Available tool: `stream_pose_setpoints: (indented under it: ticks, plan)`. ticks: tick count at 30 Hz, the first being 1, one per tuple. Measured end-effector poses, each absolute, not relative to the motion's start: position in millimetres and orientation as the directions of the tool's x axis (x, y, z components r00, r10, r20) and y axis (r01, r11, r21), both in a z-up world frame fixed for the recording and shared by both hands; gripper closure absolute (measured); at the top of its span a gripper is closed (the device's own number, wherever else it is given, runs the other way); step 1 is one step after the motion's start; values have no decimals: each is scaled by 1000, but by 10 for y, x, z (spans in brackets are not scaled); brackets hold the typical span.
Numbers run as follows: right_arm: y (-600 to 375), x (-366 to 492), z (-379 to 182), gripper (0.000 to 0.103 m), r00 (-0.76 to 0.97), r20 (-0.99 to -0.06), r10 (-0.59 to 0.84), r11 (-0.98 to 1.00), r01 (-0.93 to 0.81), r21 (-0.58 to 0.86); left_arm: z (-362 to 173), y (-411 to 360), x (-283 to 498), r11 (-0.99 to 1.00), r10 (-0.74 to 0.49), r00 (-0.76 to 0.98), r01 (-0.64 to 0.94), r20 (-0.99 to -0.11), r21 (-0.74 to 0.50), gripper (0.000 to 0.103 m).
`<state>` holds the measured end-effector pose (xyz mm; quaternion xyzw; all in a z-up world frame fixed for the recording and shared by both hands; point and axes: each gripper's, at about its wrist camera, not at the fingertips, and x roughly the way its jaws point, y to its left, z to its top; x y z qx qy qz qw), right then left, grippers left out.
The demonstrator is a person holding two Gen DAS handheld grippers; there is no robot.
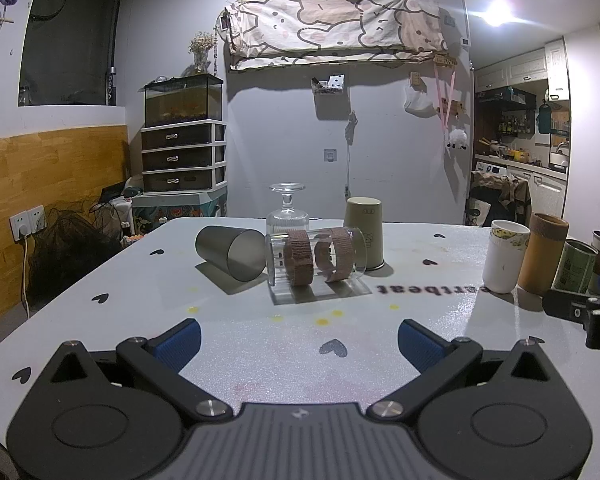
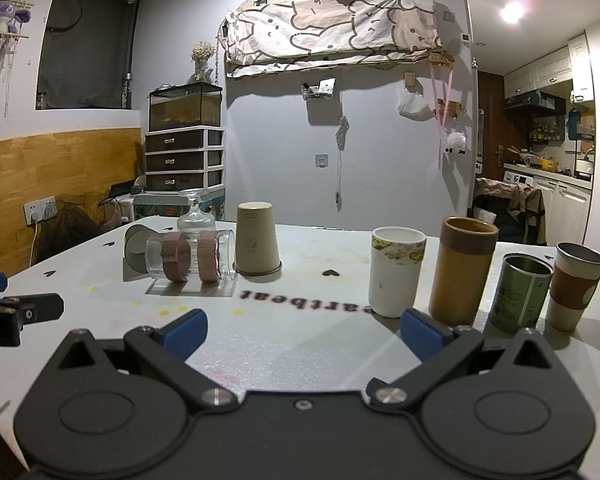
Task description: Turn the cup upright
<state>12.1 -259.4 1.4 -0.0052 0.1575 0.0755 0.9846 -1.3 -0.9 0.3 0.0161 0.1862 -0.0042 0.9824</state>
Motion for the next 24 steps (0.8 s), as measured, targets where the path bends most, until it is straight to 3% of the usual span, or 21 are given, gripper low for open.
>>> stream_pose_setpoints:
  ticks: [24]
  plan:
    - [-2653,84,25,0,940,-308,144,989,-147,15,3,-6,-14,999,-3,931,14,-366,28,0]
